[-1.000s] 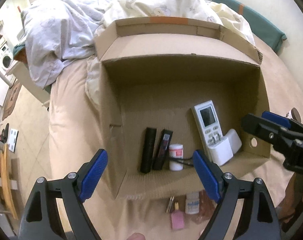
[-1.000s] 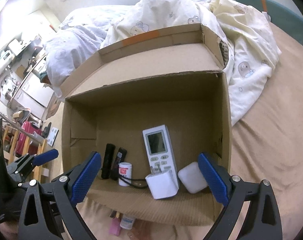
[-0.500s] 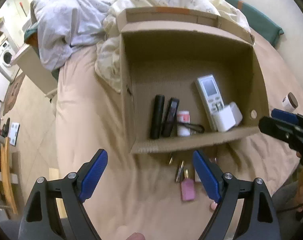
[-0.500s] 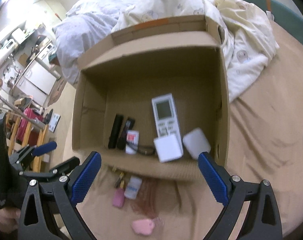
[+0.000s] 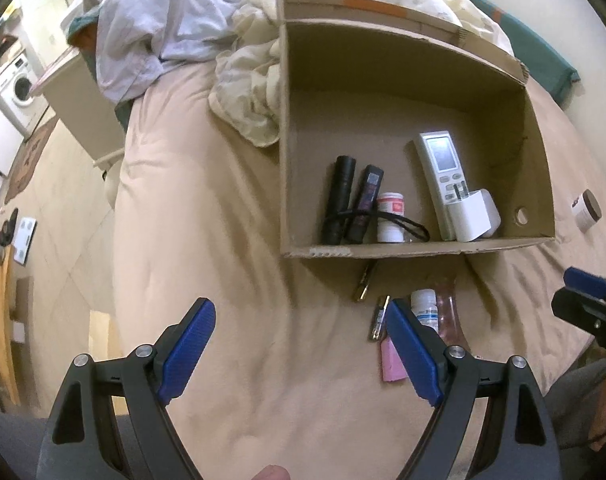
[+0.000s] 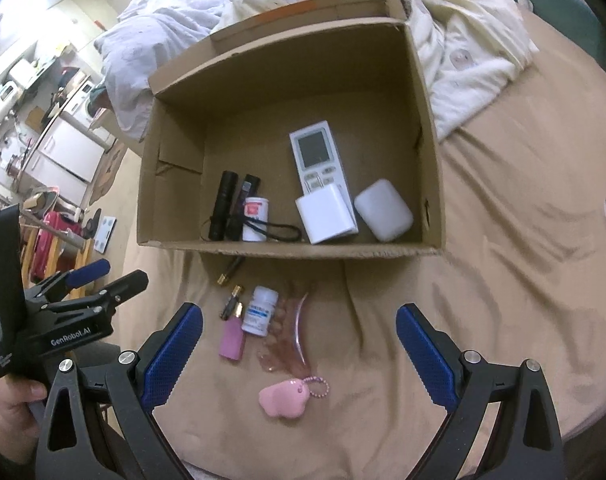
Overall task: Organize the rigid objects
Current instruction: 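Grasp the pink keychain with the right tool, then grasp the pink perfume bottle with the left tool, then carry the perfume bottle and pink keychain into the box with both tools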
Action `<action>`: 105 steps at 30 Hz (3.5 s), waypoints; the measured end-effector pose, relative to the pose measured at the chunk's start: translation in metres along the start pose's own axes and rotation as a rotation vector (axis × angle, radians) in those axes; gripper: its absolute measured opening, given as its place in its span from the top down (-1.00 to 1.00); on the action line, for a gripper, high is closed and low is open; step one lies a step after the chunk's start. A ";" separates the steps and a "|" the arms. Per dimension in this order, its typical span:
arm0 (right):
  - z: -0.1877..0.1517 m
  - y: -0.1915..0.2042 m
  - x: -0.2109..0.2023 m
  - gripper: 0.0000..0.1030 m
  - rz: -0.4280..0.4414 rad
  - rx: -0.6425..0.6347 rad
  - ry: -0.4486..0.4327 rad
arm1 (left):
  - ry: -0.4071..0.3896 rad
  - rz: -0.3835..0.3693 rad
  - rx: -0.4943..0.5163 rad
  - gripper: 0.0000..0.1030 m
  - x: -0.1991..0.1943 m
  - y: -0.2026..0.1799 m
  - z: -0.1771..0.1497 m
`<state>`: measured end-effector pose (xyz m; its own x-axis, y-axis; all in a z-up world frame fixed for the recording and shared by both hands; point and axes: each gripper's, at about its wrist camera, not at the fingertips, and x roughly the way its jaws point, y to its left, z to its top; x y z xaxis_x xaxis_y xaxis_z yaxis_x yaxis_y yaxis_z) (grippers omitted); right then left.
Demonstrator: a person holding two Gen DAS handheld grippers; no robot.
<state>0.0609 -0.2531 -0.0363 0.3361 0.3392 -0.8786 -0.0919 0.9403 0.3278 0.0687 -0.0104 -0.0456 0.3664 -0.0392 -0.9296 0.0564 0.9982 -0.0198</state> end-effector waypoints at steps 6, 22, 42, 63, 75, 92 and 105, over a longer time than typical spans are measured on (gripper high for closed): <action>-0.006 -0.004 0.010 -1.00 0.010 0.032 0.039 | 0.036 -0.011 -0.029 -0.66 0.007 0.005 -0.004; -0.060 0.052 0.097 -0.74 -0.054 -0.237 0.414 | 0.098 -0.026 -0.029 -0.66 0.019 -0.001 -0.008; -0.056 0.028 0.046 -0.11 -0.043 -0.229 0.271 | 0.140 -0.031 0.003 -0.66 0.032 -0.012 -0.015; 0.002 -0.007 -0.008 -0.11 0.004 -0.050 -0.057 | 0.268 -0.061 0.218 0.25 0.095 -0.093 -0.032; 0.003 -0.005 -0.010 -0.11 0.024 -0.040 -0.064 | 0.279 -0.108 0.187 0.56 0.079 -0.072 -0.045; 0.001 0.000 -0.018 -0.11 0.047 -0.040 -0.077 | 0.147 -0.045 0.168 0.56 0.025 -0.055 -0.034; 0.032 0.028 -0.084 -0.12 0.187 -0.124 -0.307 | -0.023 -0.026 0.137 0.56 -0.035 -0.033 0.023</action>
<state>0.0598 -0.2562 0.0578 0.5665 0.4986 -0.6562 -0.2849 0.8656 0.4118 0.0754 -0.0428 -0.0043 0.3842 -0.0672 -0.9208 0.1917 0.9814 0.0084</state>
